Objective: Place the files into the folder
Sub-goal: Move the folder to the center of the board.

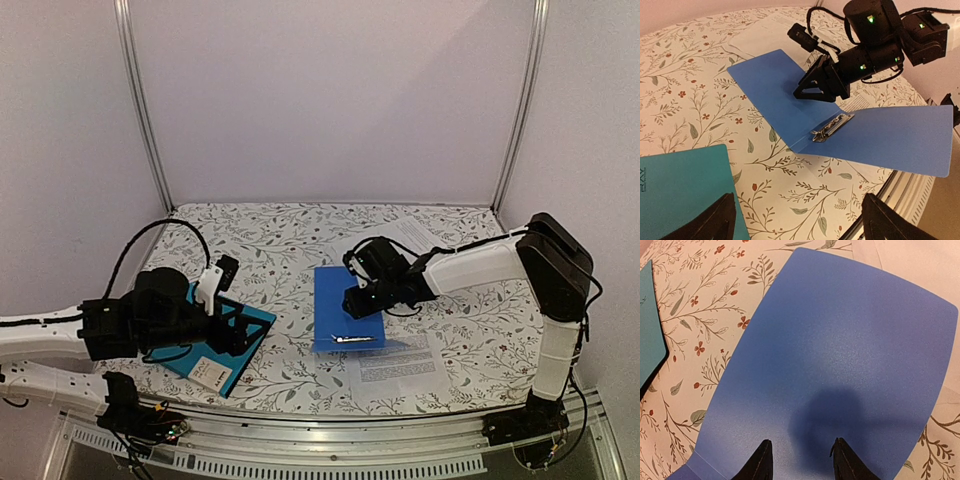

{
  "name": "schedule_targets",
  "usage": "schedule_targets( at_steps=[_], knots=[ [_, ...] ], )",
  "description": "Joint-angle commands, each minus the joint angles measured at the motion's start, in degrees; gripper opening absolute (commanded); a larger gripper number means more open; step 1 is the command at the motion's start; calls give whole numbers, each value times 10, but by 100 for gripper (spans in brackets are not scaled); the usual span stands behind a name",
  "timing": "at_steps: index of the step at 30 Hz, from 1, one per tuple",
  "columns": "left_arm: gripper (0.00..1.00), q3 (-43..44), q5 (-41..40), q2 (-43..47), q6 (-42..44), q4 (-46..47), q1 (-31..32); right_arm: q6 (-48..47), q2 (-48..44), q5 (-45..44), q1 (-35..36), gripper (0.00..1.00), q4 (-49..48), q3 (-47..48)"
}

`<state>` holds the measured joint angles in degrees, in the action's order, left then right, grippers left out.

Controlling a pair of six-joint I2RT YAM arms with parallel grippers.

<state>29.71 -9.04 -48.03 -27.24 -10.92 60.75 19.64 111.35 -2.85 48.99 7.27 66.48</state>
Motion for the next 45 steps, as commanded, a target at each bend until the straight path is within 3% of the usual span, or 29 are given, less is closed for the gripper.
schedule_targets(
  at_steps=[1, 12, 21, 31, 37, 45],
  knots=[
    [87, 49, -40, -50, -26, -10, 4, -34, -34, 32, -3, 43, 12, 3],
    [79, 113, -58, -203, -94, 72, 3, -89, -133, 102, 6, 56, 61, -13],
    [80, 121, -111, -201, -53, 89, 0, -73, -212, 111, 48, 56, 89, -91],
    [84, 171, -54, -289, -80, 71, 1, -17, -297, 42, 155, 55, 145, -159],
    [84, 161, -6, -308, -112, 99, 7, 22, -287, 31, 183, 53, 129, -197],
    [79, 163, 34, -362, -162, 152, 28, 39, -204, -20, 195, 49, 98, -189]
  ],
)
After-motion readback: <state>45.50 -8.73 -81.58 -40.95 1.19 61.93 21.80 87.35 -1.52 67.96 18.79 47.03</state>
